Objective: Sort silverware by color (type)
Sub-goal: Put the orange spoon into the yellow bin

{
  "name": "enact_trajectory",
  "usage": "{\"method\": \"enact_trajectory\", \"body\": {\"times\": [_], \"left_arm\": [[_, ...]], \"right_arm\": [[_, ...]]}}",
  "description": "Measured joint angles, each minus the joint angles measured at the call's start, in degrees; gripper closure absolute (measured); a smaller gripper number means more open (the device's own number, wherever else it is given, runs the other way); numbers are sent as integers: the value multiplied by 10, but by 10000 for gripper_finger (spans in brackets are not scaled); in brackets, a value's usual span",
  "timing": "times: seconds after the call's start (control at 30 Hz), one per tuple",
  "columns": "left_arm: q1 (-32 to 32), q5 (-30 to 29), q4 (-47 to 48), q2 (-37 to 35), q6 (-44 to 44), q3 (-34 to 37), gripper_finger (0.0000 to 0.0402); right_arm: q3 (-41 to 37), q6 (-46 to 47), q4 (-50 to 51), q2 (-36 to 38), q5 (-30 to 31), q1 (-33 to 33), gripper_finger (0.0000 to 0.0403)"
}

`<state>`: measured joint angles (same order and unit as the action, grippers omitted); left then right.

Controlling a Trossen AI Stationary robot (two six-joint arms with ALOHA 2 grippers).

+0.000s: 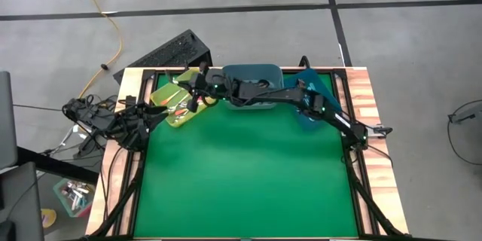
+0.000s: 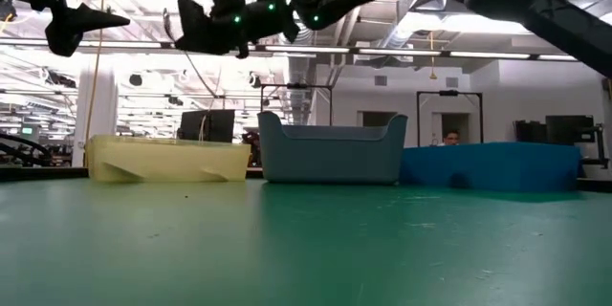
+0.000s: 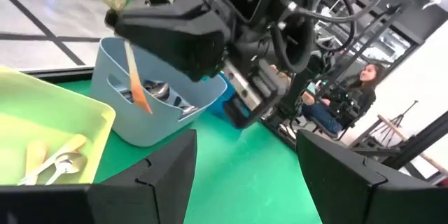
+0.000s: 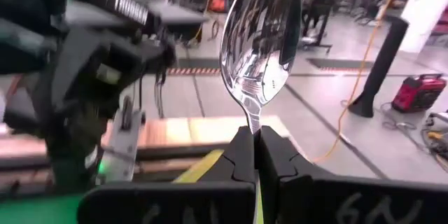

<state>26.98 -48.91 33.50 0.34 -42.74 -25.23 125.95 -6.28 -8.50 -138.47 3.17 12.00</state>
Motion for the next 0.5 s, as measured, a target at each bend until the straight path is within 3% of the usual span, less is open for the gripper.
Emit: {"method": "enact_trajectory", "body": {"times": [0.27, 0.5], "left_arm": [[0, -13, 0, 0, -21, 0, 173], [0, -26, 0, 0, -21, 0, 173]], "right_arm": [[2, 1, -104, -62, -44, 29, 394], [1, 11, -112, -86, -50, 43, 393]]}}
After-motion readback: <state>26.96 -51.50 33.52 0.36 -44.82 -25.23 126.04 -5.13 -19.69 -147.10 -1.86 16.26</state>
